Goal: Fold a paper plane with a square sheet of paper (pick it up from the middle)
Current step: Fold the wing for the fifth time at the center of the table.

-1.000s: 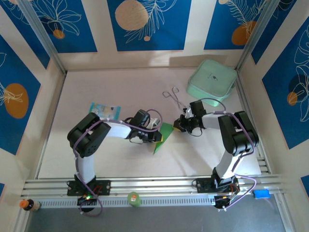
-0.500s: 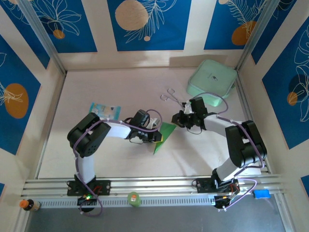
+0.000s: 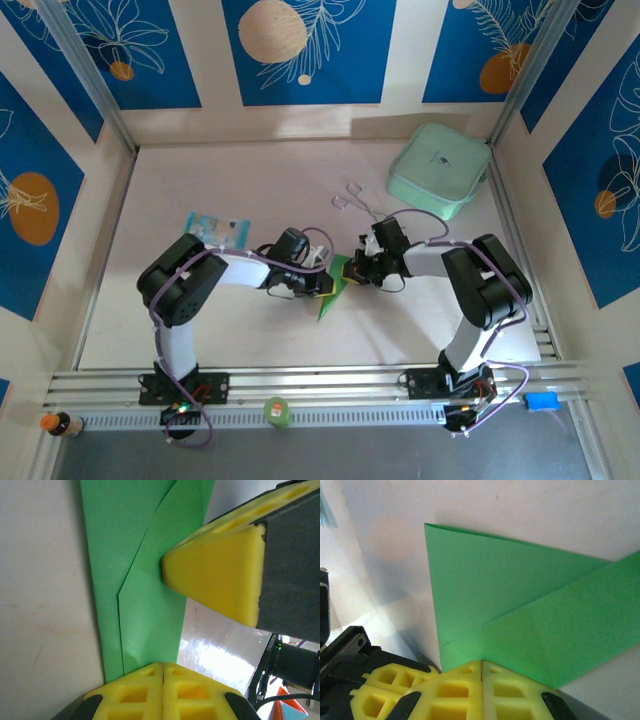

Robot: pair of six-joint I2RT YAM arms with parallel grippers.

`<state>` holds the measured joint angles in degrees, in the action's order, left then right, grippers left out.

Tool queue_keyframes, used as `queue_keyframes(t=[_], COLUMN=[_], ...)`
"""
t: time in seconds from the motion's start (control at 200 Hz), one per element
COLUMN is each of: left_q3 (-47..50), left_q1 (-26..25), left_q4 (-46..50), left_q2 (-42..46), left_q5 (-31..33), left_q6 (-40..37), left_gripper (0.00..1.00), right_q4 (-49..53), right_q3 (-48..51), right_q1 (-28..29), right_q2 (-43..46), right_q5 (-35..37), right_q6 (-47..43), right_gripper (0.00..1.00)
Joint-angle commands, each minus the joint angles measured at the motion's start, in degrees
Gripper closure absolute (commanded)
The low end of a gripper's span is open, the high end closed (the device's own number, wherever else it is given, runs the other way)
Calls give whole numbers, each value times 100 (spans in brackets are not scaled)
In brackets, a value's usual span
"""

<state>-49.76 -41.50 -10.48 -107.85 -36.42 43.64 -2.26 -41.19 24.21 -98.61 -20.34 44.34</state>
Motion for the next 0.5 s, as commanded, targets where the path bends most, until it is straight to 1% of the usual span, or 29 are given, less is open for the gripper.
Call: queue_keyframes(t=[0.0, 0.11, 0.23, 0.29, 0.315, 0.34, 0.495], left_q3=[135, 121, 71, -50, -110, -190, -703], left_q1=[-8, -16, -90, -151, -186, -227, -477], left_q4=[742, 1180, 1630, 1955, 2071, 2221, 2994], left_q2=[388, 801, 1059, 1058, 1031, 995, 708], left_q5=[226, 533, 821, 938, 967, 1010, 1365], left_q6=[8, -113, -270, -419, -490, -582, -1059], left_gripper=[82, 68, 57, 54, 49, 46, 43], right_q4=[147, 138, 144, 139, 136, 133, 138], right_q3=[220, 260, 255, 258, 252, 256, 261], right_q1=[-63, -100, -109, -109, -105, -109, -116], right_q2=[-194, -190, -168, -172, -168, -168, -170], right_q5=[205, 180, 171, 163, 154, 149, 135], right_q6=[63, 67, 68, 72, 70, 74, 72], right_gripper=[98, 98, 98, 98, 98, 98, 98])
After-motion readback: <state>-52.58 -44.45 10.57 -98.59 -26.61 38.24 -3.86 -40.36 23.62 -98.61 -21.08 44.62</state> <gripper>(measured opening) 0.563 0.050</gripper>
